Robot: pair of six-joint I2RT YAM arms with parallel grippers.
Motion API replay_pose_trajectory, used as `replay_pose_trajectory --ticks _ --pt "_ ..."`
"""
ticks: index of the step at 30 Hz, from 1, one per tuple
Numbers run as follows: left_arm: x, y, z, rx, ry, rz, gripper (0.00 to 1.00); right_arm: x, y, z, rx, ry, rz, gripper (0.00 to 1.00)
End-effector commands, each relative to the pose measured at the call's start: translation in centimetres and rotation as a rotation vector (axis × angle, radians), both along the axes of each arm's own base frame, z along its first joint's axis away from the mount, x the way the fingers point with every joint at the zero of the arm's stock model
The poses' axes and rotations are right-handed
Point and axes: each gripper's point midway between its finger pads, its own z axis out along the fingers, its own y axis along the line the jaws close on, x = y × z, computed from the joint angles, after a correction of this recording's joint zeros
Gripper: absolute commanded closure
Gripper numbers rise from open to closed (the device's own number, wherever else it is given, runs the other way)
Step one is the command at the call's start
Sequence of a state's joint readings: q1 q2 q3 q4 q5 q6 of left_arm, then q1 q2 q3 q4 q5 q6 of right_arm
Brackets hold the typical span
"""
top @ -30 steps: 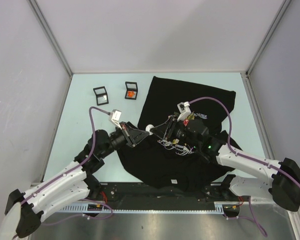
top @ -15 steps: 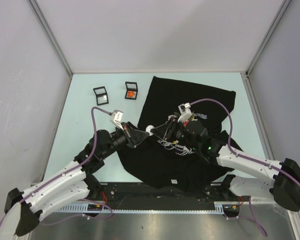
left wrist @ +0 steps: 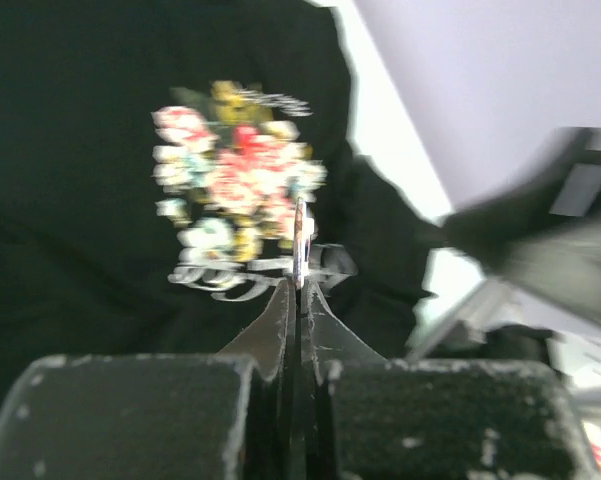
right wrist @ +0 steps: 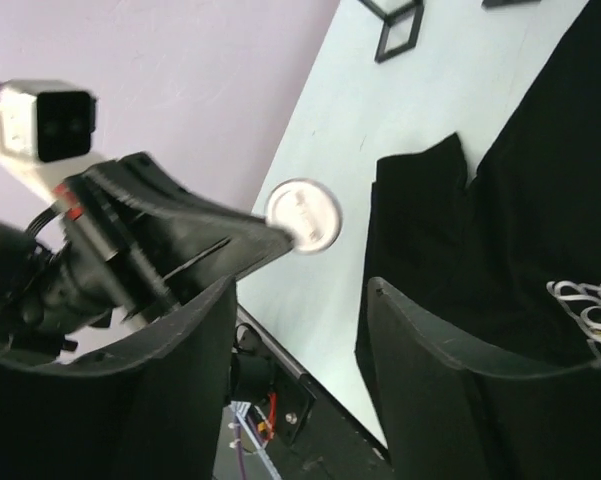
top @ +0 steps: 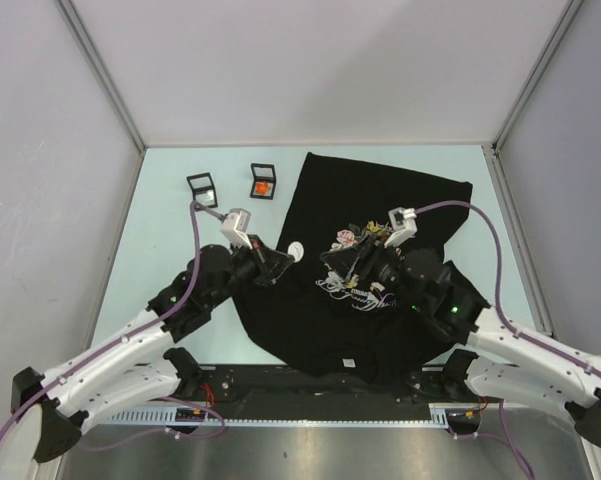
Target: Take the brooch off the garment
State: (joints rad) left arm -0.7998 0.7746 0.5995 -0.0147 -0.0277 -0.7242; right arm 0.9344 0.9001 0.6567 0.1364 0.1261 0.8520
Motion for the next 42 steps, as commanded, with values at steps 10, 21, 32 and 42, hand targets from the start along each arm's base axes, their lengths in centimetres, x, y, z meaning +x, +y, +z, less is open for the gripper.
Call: replay_pose_trajectory --ticks 10,21,32,42 --pt "12.7 12.7 -5.9 0.777 0.146 0.440 1.00 2.9 -9.5 -5.7 -0.336 0.014 -0.046 0.38" --pt "25.1 21.4 -8.2 1.320 0.112 0.574 1.00 2.9 -10.6 -6.7 -0.360 0.027 0.000 0.38" --pt "31.4 25.2 -12.5 1.576 0.141 0.572 1.00 4.7 -13.5 -6.8 -0.353 0.041 -0.060 0.38" --pt "33.2 26.0 -13.8 1.667 0.133 0.555 1.00 5.4 -14.7 -6.7 -0.344 0.046 -0.093 0.38"
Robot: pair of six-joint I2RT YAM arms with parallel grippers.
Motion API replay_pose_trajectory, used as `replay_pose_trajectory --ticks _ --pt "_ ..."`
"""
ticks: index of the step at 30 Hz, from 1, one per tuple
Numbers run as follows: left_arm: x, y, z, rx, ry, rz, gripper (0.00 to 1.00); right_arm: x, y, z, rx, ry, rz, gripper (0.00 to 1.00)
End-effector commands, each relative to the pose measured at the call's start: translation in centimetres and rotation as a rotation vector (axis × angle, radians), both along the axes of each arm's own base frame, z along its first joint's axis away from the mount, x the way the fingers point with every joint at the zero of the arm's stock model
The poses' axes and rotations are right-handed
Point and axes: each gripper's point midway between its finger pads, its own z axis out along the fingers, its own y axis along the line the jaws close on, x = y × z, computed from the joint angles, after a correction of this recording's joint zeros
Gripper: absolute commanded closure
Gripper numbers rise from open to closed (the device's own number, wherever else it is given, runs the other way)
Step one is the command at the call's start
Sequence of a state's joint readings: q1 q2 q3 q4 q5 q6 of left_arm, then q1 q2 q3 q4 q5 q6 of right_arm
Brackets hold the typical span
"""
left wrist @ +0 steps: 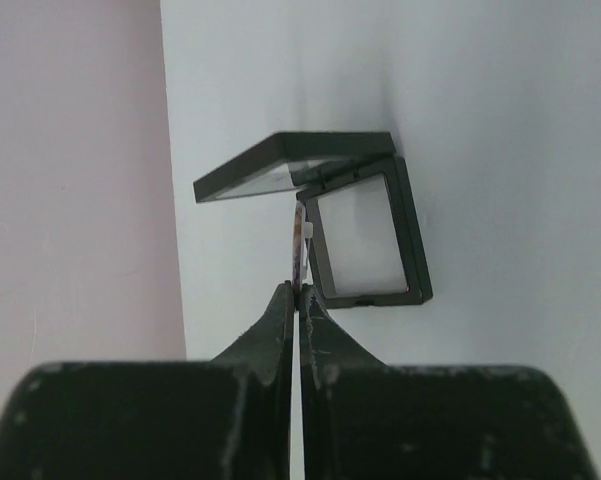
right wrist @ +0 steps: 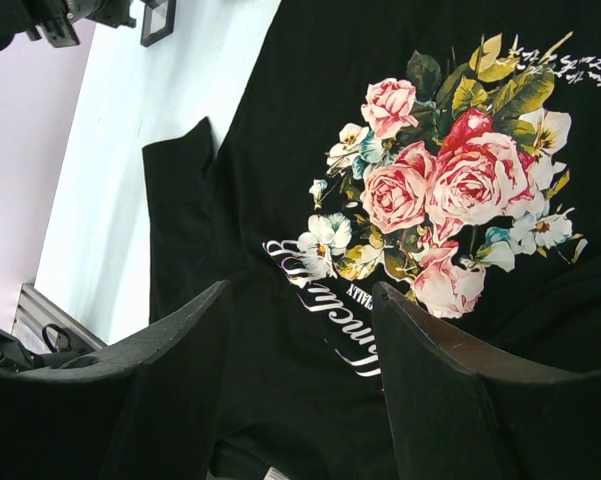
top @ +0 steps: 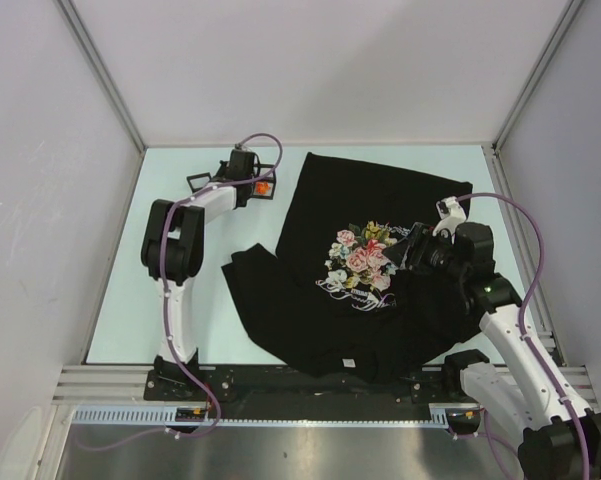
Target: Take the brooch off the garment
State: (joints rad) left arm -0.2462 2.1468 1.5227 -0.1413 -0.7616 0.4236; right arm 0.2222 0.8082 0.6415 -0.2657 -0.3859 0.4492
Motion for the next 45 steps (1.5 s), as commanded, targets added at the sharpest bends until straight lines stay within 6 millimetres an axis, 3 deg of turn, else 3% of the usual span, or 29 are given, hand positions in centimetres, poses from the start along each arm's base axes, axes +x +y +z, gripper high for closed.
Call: replay_pose_trajectory --ticks 1,17,25,26,27,30,35,39,40,43,45 --pt "1.7 0.9 1.4 0.057 -0.039 0.009 1.00 0.1 0.1 0.7 0.007 -0.031 0.021 0.38" --pt "1.8 2.4 -2.0 0.098 0.041 0.038 0.98 0.1 -0.1 0.9 0.015 -0.036 0.019 0.38" --pt "1.6 2.8 -1.6 0.122 0.030 0.065 0.96 0.0 -0.2 0.7 0.014 -0.027 0.014 0.38" --pt "1.6 2.8 -1.5 0.125 0.027 0.069 0.93 0.0 -0.2 0.7 0.014 -0.025 0.014 0.38" --pt "1.5 2.9 -1.3 0.136 0.025 0.077 0.83 0.1 -0.2 0.8 0.015 -0.028 0.015 0.38" --pt "1.4 2.6 -0.1 0.138 0.008 0.079 0.65 0.0 -0.2 0.7 0.016 -0.025 0.018 0.38" --pt "1.1 1.4 2.6 0.085 -0.041 0.076 0.52 0.0 -0.1 0.7 0.018 -0.025 0.022 0.38" --pt "-0.3 0.9 4.5 0.029 -0.010 0.084 0.42 0.0 -0.2 0.9 0.016 -0.033 0.019 0.38" --pt "-0.4 0.4 5.7 -0.036 -0.048 0.087 0.41 0.1 -0.3 0.8 0.013 -0.032 0.010 0.38" --pt "-2.1 -0.5 6.5 -0.161 -0.067 0.101 0.28 0.0 -0.7 0.3 0.007 0.003 -0.016 0.38" --pt "-3.6 -2.3 8.2 -0.310 -0.067 0.058 0.21 0.0 -1.6 -0.1 -0.016 0.029 -0.066 0.38"
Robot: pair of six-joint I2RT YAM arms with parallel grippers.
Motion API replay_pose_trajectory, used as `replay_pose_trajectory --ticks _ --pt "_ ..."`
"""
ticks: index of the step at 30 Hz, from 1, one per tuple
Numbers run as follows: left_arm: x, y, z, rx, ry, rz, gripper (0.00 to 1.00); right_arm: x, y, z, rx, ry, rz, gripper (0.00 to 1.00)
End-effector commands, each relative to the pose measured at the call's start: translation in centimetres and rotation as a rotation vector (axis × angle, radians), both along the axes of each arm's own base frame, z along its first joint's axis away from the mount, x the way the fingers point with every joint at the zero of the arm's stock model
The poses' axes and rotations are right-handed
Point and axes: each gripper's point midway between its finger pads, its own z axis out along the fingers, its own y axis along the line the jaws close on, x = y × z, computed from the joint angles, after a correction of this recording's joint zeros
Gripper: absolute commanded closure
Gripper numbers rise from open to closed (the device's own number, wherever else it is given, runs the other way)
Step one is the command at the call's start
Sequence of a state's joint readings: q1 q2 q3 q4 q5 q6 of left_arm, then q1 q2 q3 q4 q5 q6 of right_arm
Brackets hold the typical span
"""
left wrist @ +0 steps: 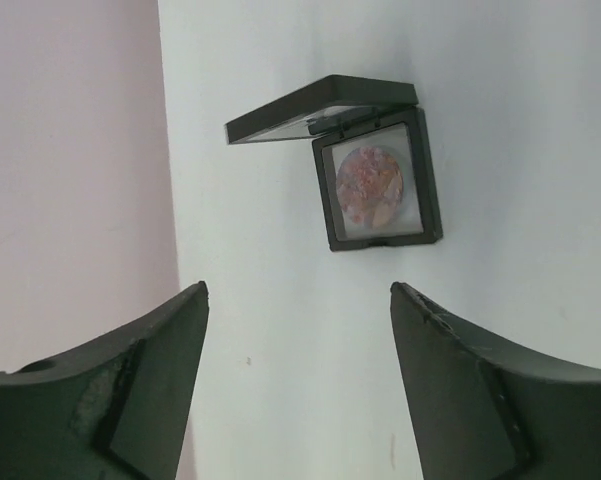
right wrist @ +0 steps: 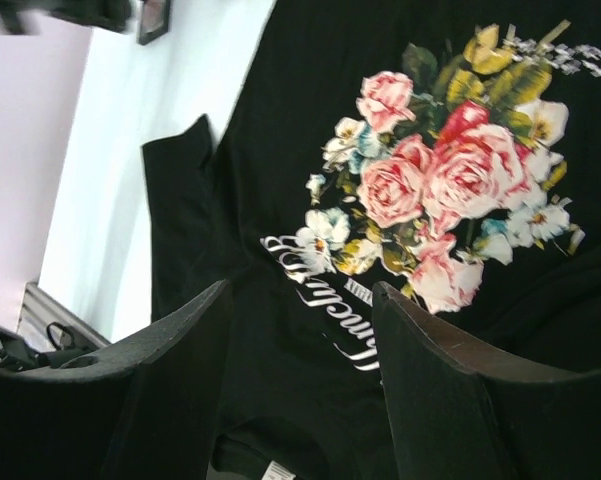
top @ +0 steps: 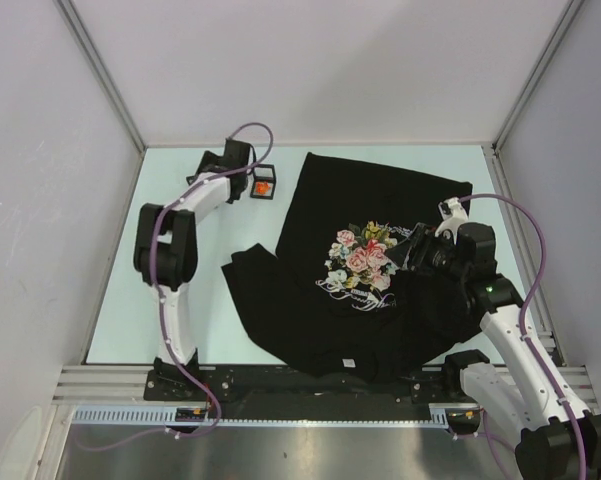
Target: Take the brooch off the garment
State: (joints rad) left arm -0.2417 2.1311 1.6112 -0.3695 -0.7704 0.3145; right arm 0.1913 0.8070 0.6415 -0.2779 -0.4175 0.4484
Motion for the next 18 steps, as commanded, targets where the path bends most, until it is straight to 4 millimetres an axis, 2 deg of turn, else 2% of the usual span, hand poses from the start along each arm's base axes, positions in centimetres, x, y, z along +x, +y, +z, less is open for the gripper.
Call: replay_pose_trajectory --ticks 1,2,3,4,5,6,7,8,9,10,11,12,14,15,18 --pt "-3.0 -3.5 6.8 -0.351 -0.139 0.011 0.21 0.3 -1.7 0.4 -0.048 0.008 -0.098 0.38" --pt "-4.0 -5.7 9.0 -0.491 -0.158 -0.069 0.18 0.4 -2.1 0.4 -0.063 0.017 -0.115 0.37" --pt "-5.4 -6.7 8.4 -0.581 -0.151 -0.062 0.18 0.0 -2.5 0.1 -0.084 0.041 -0.122 0.36" --pt "-6.3 -8.0 9.1 -0.665 -0.156 -0.099 0.17 0.2 -2.9 0.9 -0.108 0.022 -0.136 0.36" --pt "-7.7 -10.5 13.0 -0.812 -0.221 -0.217 0.17 0.2 -3.3 1.2 -0.125 0.020 -0.146 0.34" --pt "-9.5 -11.9 12.1 -0.913 -0.195 -0.232 0.16 -0.3 -3.6 1.0 -0.146 0.049 -0.151 0.34" --pt "-10.9 -13.3 13.6 -0.997 -0.214 -0.297 0.13 -0.5 -3.9 1.3 -0.163 0.044 -0.157 0.33" --pt "-13.1 -15.8 17.9 -1.129 -0.281 -0.466 0.11 -0.9 -4.1 2.5 -0.173 0.022 -0.156 0.31" --pt "-15.3 -17.0 17.7 -1.219 -0.260 -0.499 0.10 -1.1 -4.2 3.0 -0.170 0.014 -0.158 0.30" --pt "-16.9 -17.9 19.2 -1.273 -0.273 -0.569 0.07 -1.4 -4.3 3.8 -0.167 -0.005 -0.159 0.27" --pt "-18.5 -19.1 21.0 -1.331 -0.291 -0.659 0.07 -2.0 -4.2 5.7 -0.157 -0.050 -0.148 0.25" --pt "-22.4 -20.1 23.7 -1.416 -0.299 -0.770 0.07 -2.4 -4.2 6.7 -0.149 -0.072 -0.146 0.21" --pt "-26.0 -20.8 26.9 -1.482 -0.350 -0.901 0.04 -3.5 -3.5 9.1 -0.120 -0.152 -0.097 0.14" --pt "-29.2 -20.7 29.1 -1.513 -0.391 -0.985 0.04 -4.1 -3.6 10.3 -0.116 -0.190 -0.091 0.05" --pt "-32.7 -18.9 33.3 -1.518 -0.556 -1.026 0.00 -4.4 -4.0 13.3 -0.098 -0.244 -0.122 0.00"
